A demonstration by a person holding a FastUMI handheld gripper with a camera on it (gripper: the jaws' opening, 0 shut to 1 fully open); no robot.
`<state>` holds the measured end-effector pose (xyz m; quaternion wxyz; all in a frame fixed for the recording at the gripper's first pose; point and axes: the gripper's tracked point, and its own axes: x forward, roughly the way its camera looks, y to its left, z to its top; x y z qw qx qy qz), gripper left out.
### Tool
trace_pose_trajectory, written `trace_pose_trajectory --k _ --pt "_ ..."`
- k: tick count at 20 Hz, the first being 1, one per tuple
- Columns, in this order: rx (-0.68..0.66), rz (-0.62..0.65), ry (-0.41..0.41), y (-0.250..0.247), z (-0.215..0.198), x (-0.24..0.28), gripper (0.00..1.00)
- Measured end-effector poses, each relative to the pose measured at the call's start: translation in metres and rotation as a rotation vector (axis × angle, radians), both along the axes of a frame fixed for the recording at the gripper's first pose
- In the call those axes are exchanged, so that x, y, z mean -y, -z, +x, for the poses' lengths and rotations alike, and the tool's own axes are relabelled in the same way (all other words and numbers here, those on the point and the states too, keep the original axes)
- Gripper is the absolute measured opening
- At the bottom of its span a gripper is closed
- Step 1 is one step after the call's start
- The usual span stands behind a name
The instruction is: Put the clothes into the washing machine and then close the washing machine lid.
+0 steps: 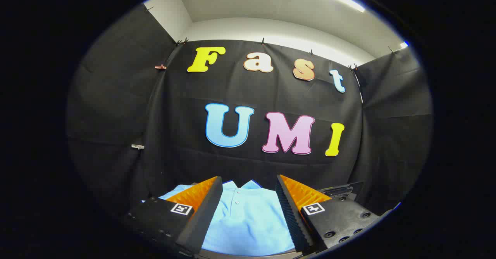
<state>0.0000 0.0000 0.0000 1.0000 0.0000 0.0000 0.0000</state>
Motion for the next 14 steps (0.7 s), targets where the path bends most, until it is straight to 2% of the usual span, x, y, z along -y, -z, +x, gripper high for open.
trace_pose_trajectory --k 6,14 --pt "0.023 0.007 -0.04 -0.001 -0.007 -0.005 0.87" --pt "0.004 0.004 -0.042 0.006 -0.002 0.0 0.87"
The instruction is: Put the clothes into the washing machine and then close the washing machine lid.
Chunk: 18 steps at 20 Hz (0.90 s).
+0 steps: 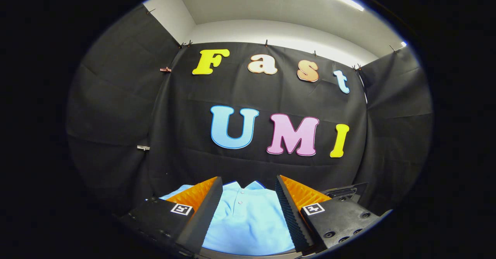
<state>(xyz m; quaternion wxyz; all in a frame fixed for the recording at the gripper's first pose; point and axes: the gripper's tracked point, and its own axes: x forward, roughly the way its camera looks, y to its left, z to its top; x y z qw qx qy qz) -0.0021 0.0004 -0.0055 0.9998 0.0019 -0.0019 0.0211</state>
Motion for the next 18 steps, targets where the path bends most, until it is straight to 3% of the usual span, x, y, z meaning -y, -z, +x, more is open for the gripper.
trace_pose_trajectory --k 6,18 --pt "-0.035 -0.006 -0.009 0.009 0.013 0.001 0.87" --pt "-0.361 -0.024 -0.052 0.084 0.061 -0.014 0.86"
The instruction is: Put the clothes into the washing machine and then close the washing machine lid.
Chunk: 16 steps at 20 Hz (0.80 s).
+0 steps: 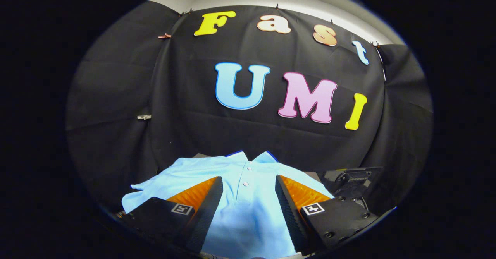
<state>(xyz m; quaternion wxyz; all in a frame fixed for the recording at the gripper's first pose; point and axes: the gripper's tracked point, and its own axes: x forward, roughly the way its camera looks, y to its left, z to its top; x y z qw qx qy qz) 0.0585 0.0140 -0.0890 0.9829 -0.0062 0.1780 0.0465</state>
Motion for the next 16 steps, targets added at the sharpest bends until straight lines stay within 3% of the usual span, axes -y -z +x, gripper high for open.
trace_pose_trajectory --k 6,11,12,16 --pt "-0.102 0.018 0.021 0.022 0.033 -0.003 0.87" --pt "-0.337 -0.036 0.041 0.088 0.053 0.001 0.86" --pt "-0.434 -0.014 0.015 0.104 0.043 -0.005 0.86" --pt "-0.471 0.042 -0.046 0.101 0.046 -0.009 0.86"
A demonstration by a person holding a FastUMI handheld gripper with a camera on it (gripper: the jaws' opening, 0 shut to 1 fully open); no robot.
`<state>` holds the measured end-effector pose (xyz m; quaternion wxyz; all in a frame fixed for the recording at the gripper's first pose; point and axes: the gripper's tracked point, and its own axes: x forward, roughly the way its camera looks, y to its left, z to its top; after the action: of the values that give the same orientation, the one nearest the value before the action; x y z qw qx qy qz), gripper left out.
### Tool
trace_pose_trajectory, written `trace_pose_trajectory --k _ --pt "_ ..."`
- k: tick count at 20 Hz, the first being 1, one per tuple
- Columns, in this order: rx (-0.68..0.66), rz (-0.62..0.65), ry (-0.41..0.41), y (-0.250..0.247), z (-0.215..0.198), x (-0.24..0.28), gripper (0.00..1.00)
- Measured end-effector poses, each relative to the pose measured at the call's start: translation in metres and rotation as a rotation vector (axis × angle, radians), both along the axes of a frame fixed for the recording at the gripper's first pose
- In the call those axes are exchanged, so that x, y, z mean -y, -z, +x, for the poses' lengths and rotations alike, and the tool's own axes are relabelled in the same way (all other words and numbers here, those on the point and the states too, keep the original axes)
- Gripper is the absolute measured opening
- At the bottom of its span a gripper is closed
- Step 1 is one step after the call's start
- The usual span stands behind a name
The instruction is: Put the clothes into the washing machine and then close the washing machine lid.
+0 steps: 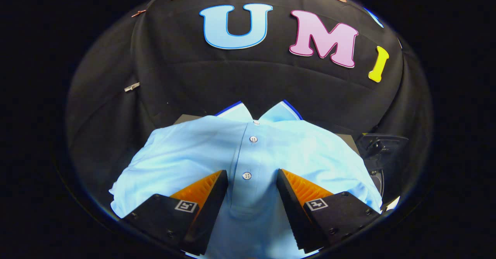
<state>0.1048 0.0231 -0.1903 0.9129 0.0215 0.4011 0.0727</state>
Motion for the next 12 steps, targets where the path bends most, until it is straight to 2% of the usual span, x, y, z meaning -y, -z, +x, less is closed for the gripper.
trace_pose_trajectory --k 3,5,8,9,11,12 --pt "0.058 0.059 -0.004 -0.003 0.001 0.004 0.86" --pt "0.056 0.063 0.044 -0.014 -0.001 0.016 0.86" --pt "0.005 0.087 0.136 -0.001 0.008 0.027 0.34" --pt "-0.011 0.078 0.126 0.0 0.008 0.025 0.27" --pt "-0.014 0.02 0.082 0.004 0.009 0.027 0.27" --pt "-0.004 -0.005 0.073 0.0 0.008 0.026 0.11"
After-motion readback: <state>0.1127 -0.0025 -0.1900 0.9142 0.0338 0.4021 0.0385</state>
